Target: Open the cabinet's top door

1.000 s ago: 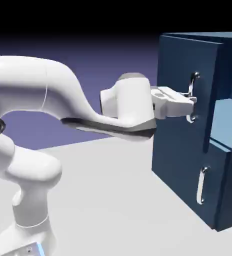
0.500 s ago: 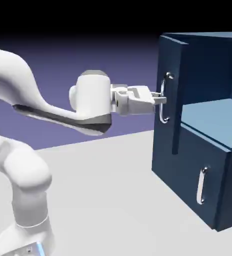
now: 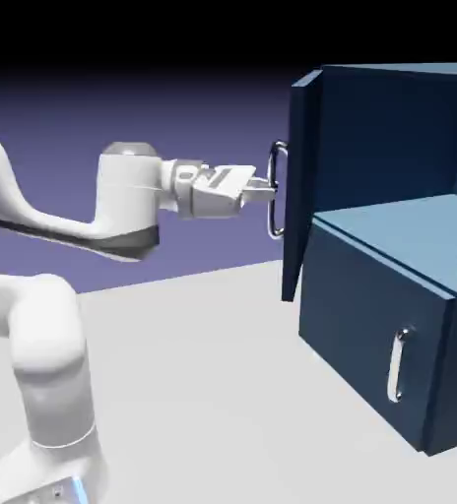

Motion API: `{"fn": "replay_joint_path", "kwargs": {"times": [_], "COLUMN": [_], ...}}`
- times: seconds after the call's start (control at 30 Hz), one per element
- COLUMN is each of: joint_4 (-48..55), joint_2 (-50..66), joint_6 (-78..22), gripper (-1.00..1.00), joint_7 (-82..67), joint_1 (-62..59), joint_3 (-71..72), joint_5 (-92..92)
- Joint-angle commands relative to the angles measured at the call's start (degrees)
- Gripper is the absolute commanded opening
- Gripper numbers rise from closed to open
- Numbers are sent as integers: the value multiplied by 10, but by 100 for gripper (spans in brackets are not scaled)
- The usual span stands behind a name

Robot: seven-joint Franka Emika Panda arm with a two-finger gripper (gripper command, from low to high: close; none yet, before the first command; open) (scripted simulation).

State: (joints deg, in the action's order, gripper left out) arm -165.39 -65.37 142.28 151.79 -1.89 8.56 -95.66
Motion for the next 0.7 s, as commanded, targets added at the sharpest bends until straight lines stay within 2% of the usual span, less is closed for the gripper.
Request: {"fn": "replay_joint_path", "kwargs": {"times": [0.0,0.33,0.67], "joint_4": [-4,1,128], "joint_2": [-9,-47,19], "joint_6": [-14,-211,-440], "gripper": [-100,-100,-100], "joint_7": [-12,-89,-97], "joint_1": [5,66,34], "joint_3": [14,189,397], "joint_5": [27,275,469]}}
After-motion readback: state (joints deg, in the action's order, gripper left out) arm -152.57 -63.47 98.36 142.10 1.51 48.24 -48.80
